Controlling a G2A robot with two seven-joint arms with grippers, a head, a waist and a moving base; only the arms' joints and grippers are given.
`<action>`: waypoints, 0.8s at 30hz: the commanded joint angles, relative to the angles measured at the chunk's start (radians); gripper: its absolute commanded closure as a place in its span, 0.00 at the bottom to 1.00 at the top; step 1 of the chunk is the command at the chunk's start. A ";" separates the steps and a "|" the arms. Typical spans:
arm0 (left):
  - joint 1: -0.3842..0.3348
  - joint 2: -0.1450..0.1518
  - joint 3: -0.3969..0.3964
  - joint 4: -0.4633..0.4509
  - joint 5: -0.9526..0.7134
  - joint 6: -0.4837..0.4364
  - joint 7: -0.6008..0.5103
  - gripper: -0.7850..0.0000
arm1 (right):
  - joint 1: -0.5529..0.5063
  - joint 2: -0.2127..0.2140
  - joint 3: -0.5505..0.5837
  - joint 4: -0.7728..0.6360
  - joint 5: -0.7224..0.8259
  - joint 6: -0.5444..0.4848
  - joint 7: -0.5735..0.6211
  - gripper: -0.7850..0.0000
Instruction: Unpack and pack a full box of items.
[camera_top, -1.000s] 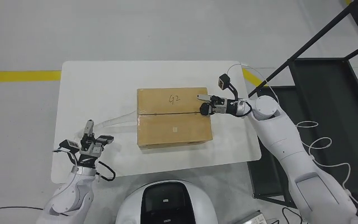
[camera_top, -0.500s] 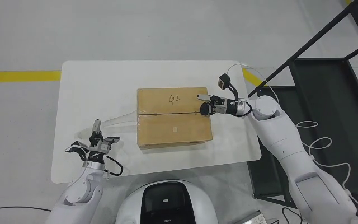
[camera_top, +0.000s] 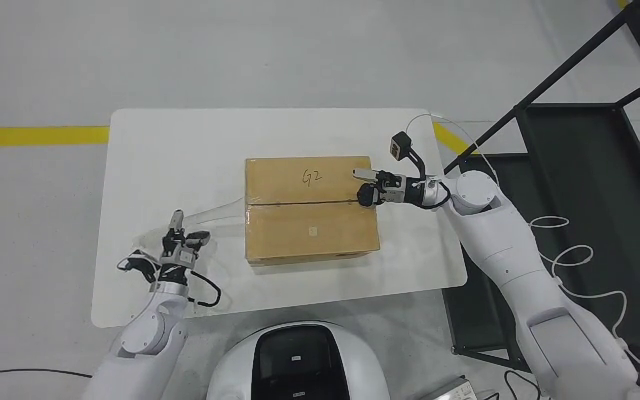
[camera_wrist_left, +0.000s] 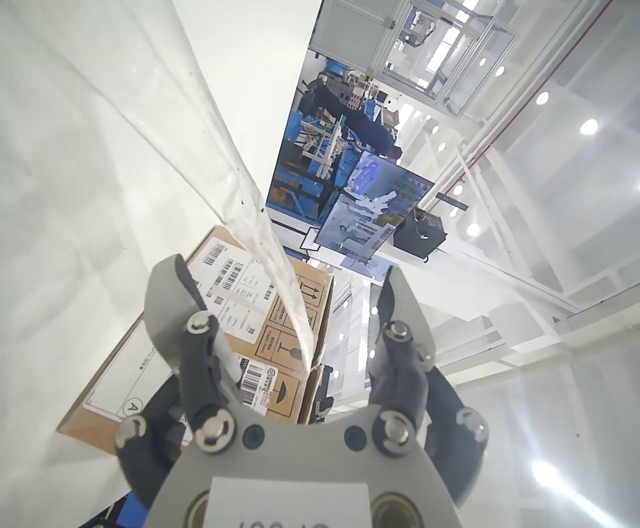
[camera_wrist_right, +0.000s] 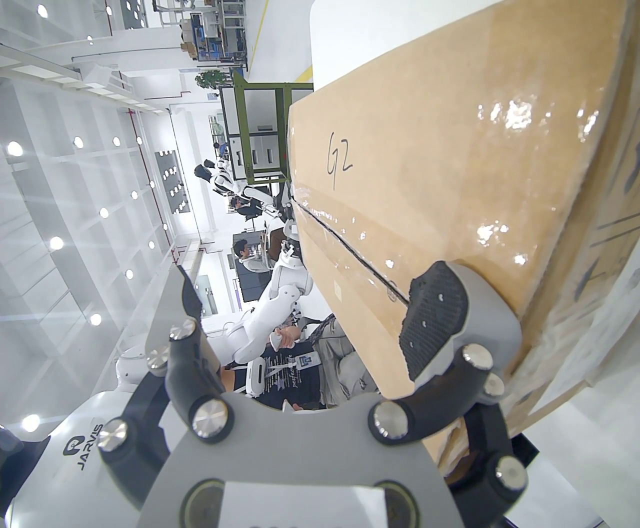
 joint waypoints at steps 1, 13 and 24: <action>0.004 -0.002 -0.007 -0.004 -0.003 -0.004 -0.001 0.72 | 0.000 0.000 0.000 0.000 0.000 0.000 0.000 0.00; 0.014 -0.017 -0.032 -0.026 0.004 -0.012 -0.012 0.96 | 0.000 0.000 0.000 0.000 0.000 0.000 0.000 0.00; 0.065 -0.027 -0.063 -0.153 0.085 -0.134 -0.028 1.00 | 0.000 0.000 0.000 0.000 0.000 0.000 0.000 0.00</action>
